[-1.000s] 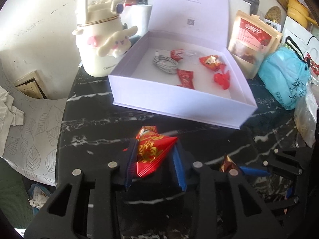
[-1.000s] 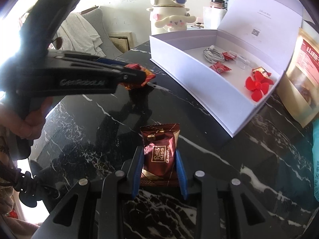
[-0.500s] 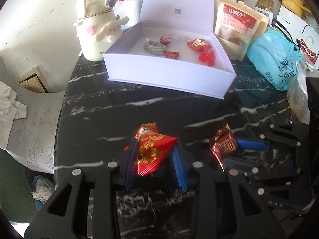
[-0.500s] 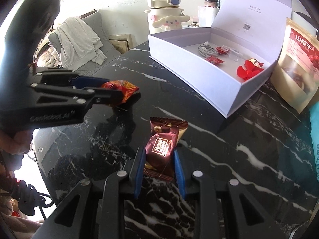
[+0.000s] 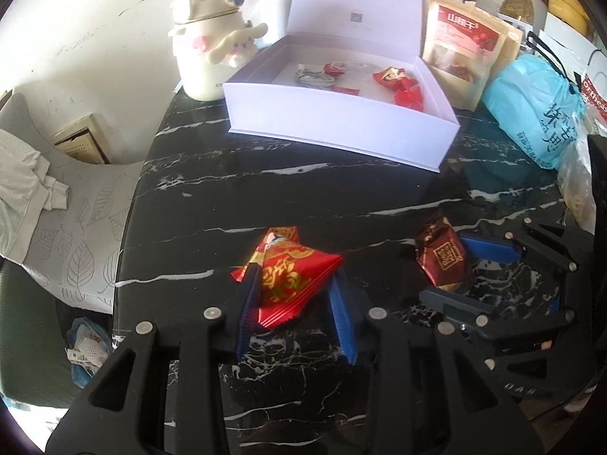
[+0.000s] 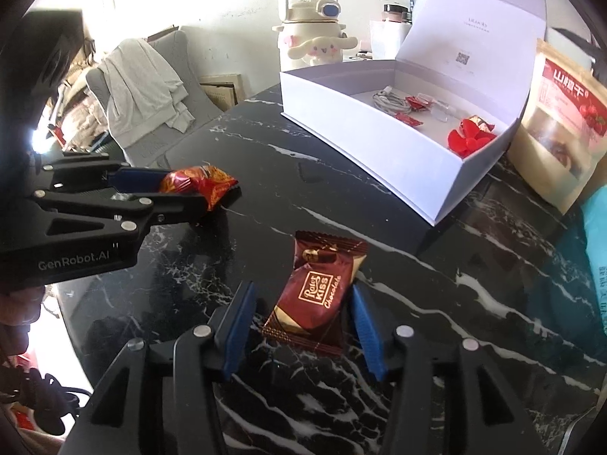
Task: Organize objects
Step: 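Lift the red-gold candy and brown chocolate off the table with both tools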
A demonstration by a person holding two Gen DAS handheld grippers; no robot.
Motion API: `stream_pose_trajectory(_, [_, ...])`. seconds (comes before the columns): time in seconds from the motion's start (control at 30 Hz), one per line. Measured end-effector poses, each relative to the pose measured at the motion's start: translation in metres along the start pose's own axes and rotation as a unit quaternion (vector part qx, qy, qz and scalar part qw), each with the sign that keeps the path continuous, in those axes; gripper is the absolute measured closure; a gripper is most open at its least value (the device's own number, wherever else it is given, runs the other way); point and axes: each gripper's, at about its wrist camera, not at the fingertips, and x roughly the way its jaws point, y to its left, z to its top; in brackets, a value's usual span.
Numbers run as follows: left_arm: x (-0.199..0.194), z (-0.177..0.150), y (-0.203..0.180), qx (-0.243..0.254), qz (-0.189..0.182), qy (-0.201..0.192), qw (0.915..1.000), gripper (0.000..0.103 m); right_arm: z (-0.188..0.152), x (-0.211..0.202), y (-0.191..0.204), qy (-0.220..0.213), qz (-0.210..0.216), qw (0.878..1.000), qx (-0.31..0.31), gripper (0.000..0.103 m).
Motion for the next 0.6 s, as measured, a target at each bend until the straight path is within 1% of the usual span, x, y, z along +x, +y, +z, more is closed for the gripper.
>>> stream_pose_trajectory(0.1, [0.007, 0.000, 0.001, -0.006, 0.012, 0.007, 0.9999, 0.065, 0.000, 0.002, 0.005, -0.002, -0.013, 1.000, -0.008, 0.051])
stream_pose_trajectory(0.2, [0.013, 0.000, 0.004, -0.016, 0.009, 0.018, 0.9997, 0.064, 0.000, 0.002, 0.005, -0.003, -0.015, 1.000, -0.007, 0.051])
stream_pose_trajectory(0.3, [0.019, -0.001, 0.006, -0.022, 0.010, 0.020, 0.9995, 0.062, 0.000, 0.003, 0.004, -0.004, -0.019, 1.000, -0.005, 0.051])
stream_pose_trajectory(0.37, [0.020, 0.000, 0.005, -0.019, 0.013, 0.020, 0.9995, 0.058, 0.000, 0.003, 0.004, -0.005, -0.021, 1.000, -0.005, 0.051])
stream_pose_trajectory(0.43, [0.022, 0.001, 0.003, -0.014, 0.014, 0.022, 0.9996, 0.047, 0.000, 0.004, 0.003, -0.006, -0.023, 1.000, -0.003, 0.051])
stream_pose_trajectory(0.6, [0.025, 0.003, -0.002, -0.002, 0.020, 0.016, 0.9997, 0.036, 0.000, 0.003, 0.003, -0.009, -0.024, 1.000, -0.002, 0.051])
